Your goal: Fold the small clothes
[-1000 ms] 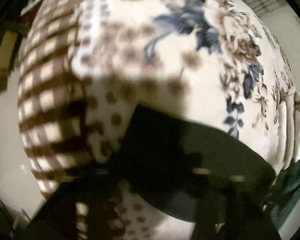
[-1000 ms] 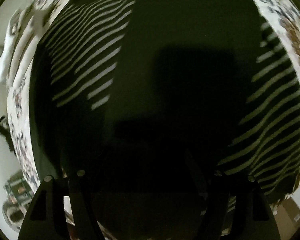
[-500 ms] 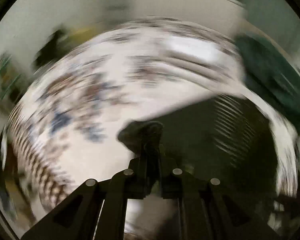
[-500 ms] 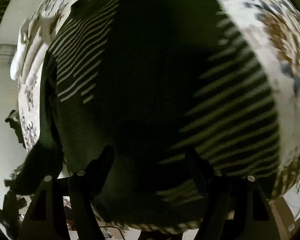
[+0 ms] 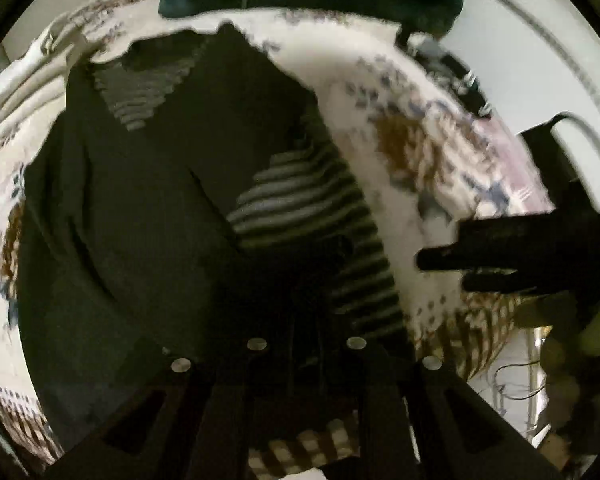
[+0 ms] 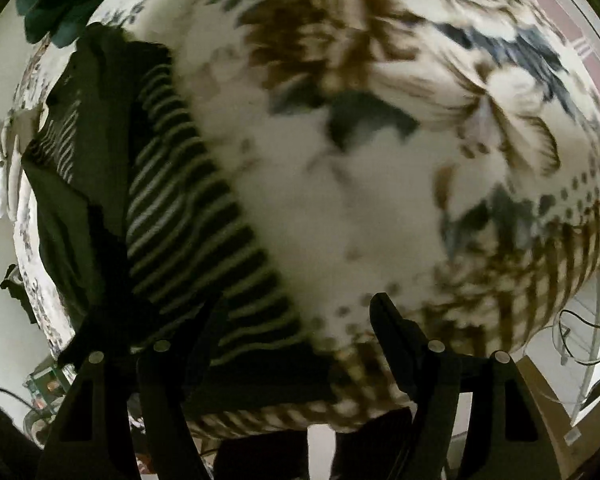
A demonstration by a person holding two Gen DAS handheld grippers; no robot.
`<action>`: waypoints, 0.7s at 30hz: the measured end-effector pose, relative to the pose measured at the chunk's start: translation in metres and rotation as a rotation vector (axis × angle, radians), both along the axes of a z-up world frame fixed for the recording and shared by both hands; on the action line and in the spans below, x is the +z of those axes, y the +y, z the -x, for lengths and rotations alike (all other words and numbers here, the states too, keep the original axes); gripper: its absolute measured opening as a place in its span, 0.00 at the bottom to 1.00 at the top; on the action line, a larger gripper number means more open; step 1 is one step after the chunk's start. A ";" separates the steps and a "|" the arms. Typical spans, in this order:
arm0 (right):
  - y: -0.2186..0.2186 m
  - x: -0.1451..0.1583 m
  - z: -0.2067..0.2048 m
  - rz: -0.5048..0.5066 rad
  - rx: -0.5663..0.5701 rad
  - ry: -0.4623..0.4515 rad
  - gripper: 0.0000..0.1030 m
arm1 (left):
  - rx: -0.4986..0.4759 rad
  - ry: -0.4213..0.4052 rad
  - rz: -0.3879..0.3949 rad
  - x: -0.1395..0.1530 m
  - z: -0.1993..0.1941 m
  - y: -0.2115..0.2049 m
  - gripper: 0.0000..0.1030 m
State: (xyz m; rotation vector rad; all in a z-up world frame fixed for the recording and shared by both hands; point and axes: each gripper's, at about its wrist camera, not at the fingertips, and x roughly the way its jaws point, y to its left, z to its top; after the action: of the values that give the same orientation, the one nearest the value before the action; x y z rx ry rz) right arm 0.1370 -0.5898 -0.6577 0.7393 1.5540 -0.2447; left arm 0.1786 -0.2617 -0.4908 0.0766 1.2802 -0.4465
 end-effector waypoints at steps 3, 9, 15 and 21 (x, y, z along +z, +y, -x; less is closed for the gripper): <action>-0.004 -0.002 0.000 -0.040 0.023 -0.010 0.73 | 0.062 0.032 -0.051 -0.011 0.000 0.013 0.22; 0.030 -0.007 -0.017 -0.229 0.116 -0.065 0.73 | 0.280 0.069 -0.104 -0.014 -0.005 0.093 0.83; 0.109 -0.028 -0.048 -0.325 0.237 -0.061 0.73 | 0.560 0.098 -0.216 -0.024 0.008 0.204 0.83; 0.190 -0.045 -0.074 -0.188 0.462 -0.036 0.84 | 0.732 0.151 -0.297 -0.054 0.026 0.278 0.83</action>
State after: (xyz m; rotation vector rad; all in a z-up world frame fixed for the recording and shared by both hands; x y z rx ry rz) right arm 0.2108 -0.3993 -0.7023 0.5049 1.6799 0.2578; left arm 0.1525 0.0167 -0.5451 -0.1774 1.4127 0.3733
